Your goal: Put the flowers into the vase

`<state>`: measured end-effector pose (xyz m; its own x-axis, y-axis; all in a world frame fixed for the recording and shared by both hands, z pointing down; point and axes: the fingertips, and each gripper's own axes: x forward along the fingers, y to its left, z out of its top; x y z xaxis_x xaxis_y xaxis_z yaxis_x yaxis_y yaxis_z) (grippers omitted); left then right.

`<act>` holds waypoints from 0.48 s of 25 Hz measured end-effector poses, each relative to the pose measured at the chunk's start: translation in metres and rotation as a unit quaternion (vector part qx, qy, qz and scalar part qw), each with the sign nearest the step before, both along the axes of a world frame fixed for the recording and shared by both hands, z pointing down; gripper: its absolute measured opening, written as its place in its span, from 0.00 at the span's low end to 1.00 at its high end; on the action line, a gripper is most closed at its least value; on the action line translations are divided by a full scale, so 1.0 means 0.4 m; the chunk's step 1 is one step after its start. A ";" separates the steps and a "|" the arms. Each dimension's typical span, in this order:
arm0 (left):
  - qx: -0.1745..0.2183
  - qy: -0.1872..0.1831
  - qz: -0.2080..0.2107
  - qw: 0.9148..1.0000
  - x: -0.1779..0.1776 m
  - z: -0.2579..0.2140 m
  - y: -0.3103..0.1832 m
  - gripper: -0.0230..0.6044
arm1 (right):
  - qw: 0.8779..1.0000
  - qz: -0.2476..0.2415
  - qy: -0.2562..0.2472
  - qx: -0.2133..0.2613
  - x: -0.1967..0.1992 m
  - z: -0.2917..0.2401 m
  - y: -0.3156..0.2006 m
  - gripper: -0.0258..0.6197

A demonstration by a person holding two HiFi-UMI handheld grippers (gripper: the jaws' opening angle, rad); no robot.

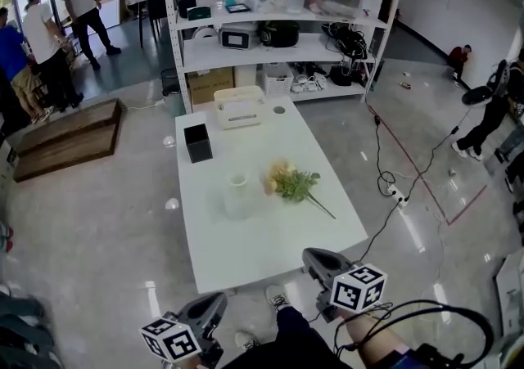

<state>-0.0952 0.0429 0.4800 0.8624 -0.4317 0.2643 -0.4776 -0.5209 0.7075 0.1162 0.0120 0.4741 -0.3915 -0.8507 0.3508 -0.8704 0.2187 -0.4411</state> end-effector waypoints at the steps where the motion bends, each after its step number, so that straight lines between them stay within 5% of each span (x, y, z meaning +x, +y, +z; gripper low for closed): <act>1: 0.000 0.000 0.000 1.000 0.014 -0.002 -0.012 0.04 | 1.000 0.003 0.007 -0.002 0.020 0.004 -0.013 0.04; 8: -0.012 0.000 -0.006 1.000 0.102 -0.002 -0.092 0.04 | 0.999 0.007 0.043 -0.019 0.148 0.035 -0.116 0.05; 12: -0.016 0.002 -0.007 1.000 0.136 0.007 -0.133 0.04 | 0.993 -0.001 0.118 -0.028 0.221 0.072 -0.192 0.10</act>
<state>-0.0407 -0.0103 0.4829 0.8577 -0.4343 0.2752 -0.4817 -0.4917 0.7254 0.2044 -0.0647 0.5028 -0.2948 -0.8264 0.4797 -0.9504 0.2013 -0.2372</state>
